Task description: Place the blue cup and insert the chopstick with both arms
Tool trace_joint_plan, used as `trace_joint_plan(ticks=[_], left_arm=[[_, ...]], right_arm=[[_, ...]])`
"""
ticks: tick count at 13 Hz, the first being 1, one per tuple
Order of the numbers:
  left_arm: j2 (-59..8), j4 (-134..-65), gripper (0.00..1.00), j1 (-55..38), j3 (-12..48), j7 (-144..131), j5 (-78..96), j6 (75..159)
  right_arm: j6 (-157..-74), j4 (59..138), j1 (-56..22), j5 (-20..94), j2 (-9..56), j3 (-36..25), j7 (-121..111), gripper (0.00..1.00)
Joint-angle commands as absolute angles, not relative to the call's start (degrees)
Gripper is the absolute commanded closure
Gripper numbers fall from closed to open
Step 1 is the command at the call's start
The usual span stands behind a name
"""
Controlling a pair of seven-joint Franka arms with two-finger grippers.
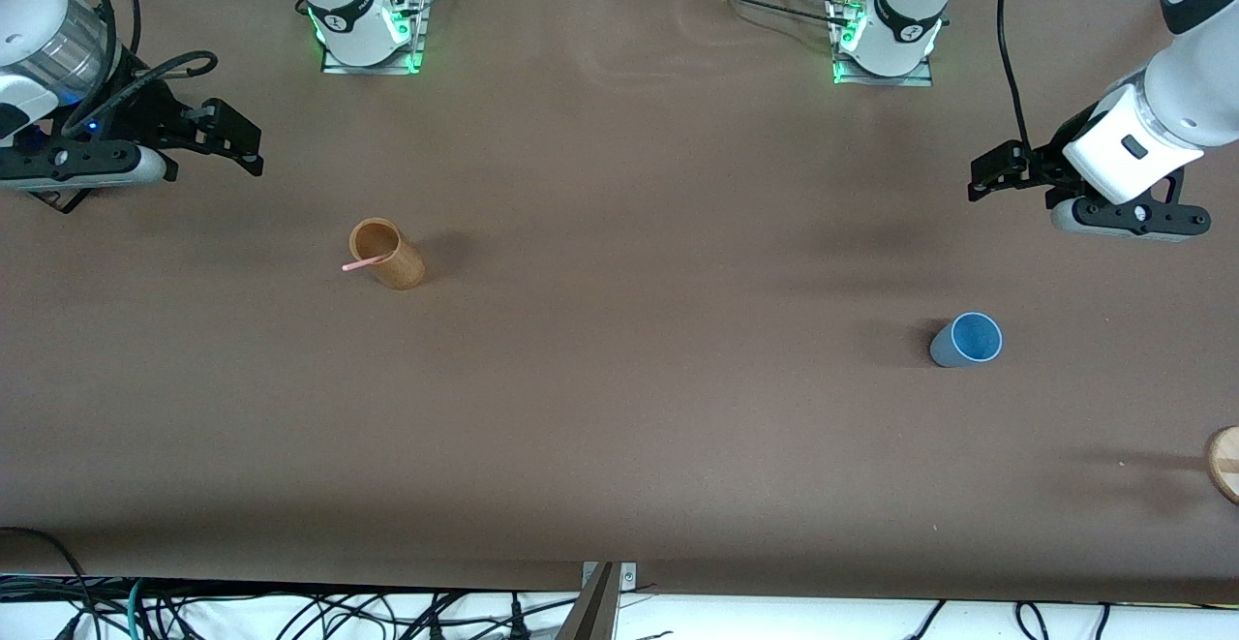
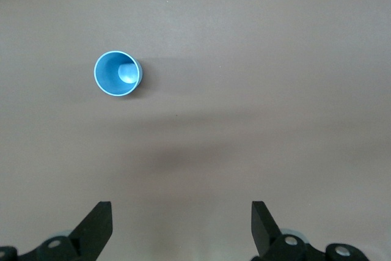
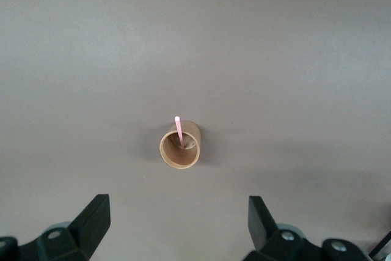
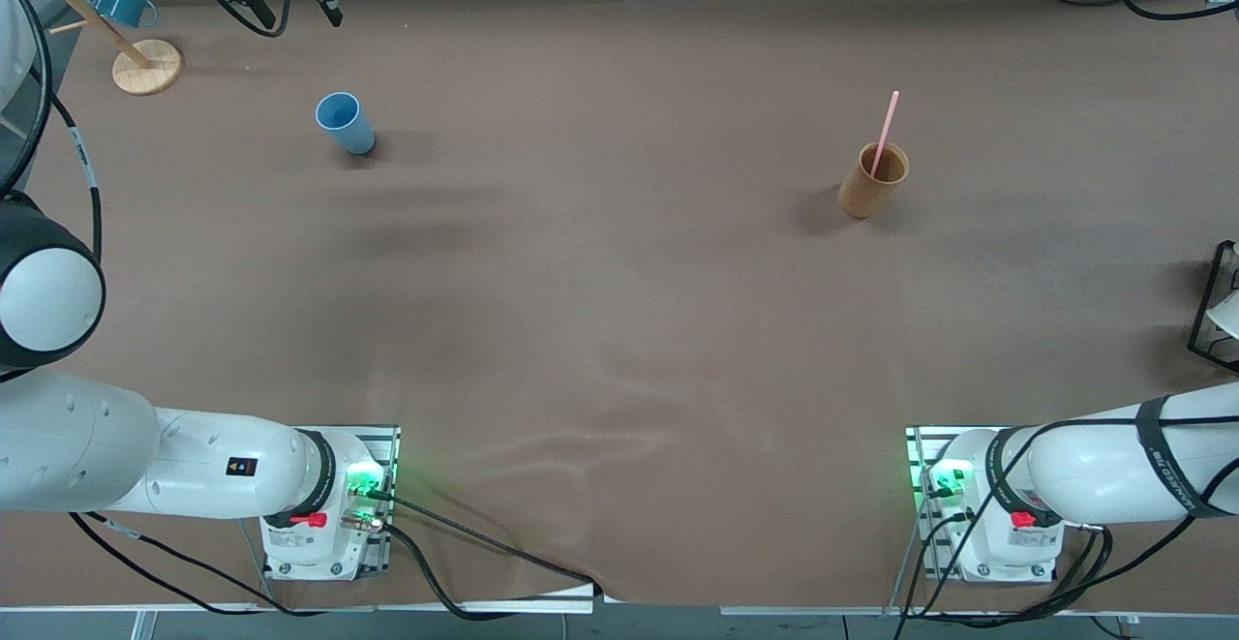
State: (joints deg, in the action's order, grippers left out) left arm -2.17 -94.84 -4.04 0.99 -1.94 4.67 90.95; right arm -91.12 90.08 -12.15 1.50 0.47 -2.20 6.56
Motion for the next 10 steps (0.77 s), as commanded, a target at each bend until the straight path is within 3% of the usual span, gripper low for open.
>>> trace_joint_plan(ticks=[1, 10], left_arm=[[-2.9, -93.4, 0.0, -4.3, 1.1, -1.5, 4.4, 90.8], [-2.9, -93.4, 0.0, -4.4, 1.1, -1.3, 4.4, 90.8]], right_arm=[[-91.1, 89.6, -12.0, 1.0, 0.6, -1.8, 6.5, 0.0], [-96.0, 93.9, -12.0, 1.5, 1.4, -1.7, 6.8, 0.0]])
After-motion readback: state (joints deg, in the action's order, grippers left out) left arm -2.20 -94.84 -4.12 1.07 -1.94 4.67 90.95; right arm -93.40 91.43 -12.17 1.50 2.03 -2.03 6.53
